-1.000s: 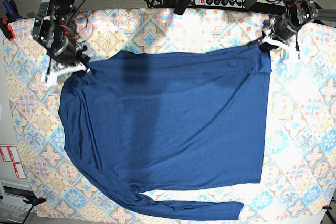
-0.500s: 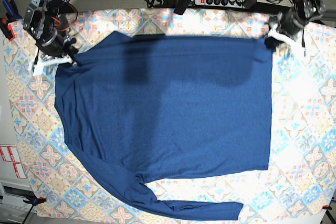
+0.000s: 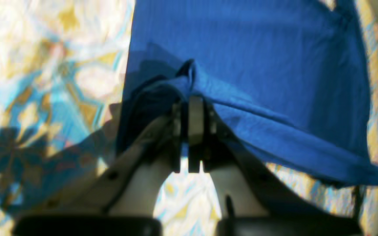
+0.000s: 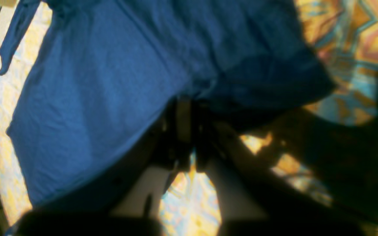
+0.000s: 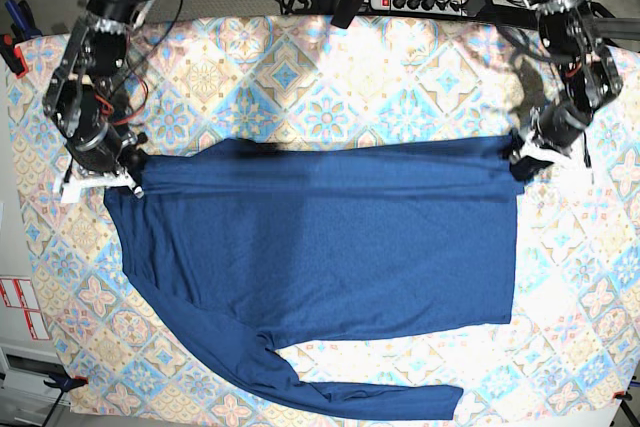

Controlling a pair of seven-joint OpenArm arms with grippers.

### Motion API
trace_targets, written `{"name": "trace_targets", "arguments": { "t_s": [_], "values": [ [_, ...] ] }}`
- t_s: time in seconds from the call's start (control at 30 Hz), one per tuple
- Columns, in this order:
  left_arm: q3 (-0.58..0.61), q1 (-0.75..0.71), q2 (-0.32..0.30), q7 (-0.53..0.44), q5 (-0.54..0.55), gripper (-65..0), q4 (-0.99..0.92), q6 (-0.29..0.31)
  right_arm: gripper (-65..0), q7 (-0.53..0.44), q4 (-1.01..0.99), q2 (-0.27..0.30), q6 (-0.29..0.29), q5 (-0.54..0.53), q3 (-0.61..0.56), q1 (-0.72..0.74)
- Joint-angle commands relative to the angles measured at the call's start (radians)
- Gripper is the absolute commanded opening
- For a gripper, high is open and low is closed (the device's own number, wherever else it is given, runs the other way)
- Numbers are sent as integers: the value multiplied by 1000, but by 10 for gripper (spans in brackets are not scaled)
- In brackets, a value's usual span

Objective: Fold the T-shirt properly
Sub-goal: 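Hold the shoulders with both grippers and adjust the shirt's position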

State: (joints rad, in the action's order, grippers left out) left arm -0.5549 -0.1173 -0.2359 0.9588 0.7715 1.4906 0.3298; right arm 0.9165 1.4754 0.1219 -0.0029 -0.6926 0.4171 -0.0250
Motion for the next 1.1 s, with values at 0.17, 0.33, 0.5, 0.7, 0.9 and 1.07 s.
{"name": "trace_targets", "arguments": {
  "t_s": [0.17, 0.33, 0.5, 0.7, 0.9, 1.07],
  "values": [
    [-9, 135, -21, -24, 7, -650, -95, 1, -648, -26, -118, 17, 5, -8, 4, 129],
    [-7, 204, -18, -25, -66, -650, -181, 1, -648, -43, -209, 17, 5, -8, 4, 205],
    [-1, 222, -16, -42, -126, -650, -242, 1, -610, -52, -261, 17, 7, -8, 4, 234],
    [0, 221, -16, -39, -179, -425, -264, 1, -495, -9, -230, 17, 7, -14, 12, 227],
    [-1, 136, -21, -7, -117, -318, -161, 1, -487, 0, -97, 20, 7, -16, 15, 129],
    [-3, 6, -16, 22, -28, -318, -18, 1, -485, 0, -26, 40, 7, -16, 15, 35]
  ]
}}
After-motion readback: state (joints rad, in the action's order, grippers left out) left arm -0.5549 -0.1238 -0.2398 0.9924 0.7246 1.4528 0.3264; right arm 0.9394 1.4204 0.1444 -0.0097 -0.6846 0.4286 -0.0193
